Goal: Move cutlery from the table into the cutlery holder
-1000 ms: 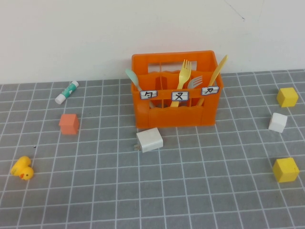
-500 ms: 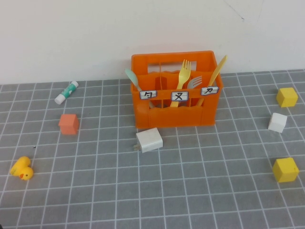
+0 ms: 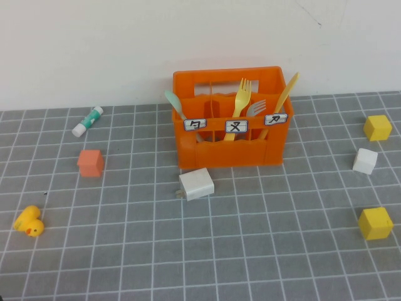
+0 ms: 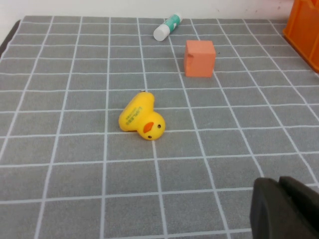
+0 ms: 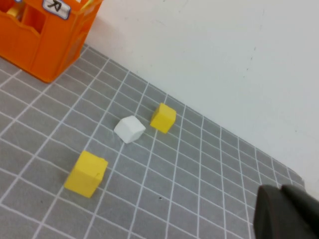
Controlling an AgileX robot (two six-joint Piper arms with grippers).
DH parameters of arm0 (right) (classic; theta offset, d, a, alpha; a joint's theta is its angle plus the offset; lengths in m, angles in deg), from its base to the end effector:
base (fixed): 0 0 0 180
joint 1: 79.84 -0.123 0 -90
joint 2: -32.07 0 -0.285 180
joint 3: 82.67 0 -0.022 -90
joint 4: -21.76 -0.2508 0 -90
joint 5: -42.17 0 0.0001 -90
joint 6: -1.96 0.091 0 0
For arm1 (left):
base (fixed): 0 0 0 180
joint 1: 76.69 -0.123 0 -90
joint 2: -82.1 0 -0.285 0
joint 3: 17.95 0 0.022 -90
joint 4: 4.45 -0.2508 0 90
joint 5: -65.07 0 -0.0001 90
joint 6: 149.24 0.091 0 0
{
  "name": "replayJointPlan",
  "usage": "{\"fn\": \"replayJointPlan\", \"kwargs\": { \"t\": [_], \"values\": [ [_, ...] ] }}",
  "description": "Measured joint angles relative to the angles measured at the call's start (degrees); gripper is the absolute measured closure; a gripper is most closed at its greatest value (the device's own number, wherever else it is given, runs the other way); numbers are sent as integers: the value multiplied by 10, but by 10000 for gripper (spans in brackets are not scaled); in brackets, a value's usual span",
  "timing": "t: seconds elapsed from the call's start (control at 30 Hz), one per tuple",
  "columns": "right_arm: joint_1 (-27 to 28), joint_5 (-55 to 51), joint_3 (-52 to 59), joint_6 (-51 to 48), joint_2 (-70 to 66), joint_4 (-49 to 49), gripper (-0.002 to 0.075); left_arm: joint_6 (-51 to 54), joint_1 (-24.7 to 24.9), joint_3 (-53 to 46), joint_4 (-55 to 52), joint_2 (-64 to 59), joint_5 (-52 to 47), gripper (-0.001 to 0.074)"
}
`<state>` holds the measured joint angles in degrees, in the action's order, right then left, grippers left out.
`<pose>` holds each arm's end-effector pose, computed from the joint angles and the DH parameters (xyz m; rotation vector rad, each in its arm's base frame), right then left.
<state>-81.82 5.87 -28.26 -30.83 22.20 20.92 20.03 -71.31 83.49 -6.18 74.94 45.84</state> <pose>0.0250 0.0017 0.2837 -0.5251 1.6908 -0.3748 0.0534 -0.0041 0.1756 -0.0665 1.8336 -0.1685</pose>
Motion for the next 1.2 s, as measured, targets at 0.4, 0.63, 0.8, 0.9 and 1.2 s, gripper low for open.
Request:
{"fn": "replayJointPlan", "kwargs": {
  "t": [0.4,0.63,0.8,0.9,1.2],
  "values": [
    [0,394,227,82,0,70,727,1,-15,0,0,0,-1,736],
    [3,468,244,73,14,-28,727,1,-15,0,7,0,-1,736],
    [15,332,244,139,27,59,727,1,-15,0,12,0,-1,736],
    [16,264,244,167,28,91,727,1,-15,0,13,0,-1,736],
    [16,178,244,179,28,99,727,1,-22,0,17,0,-1,736]
  ]
}}
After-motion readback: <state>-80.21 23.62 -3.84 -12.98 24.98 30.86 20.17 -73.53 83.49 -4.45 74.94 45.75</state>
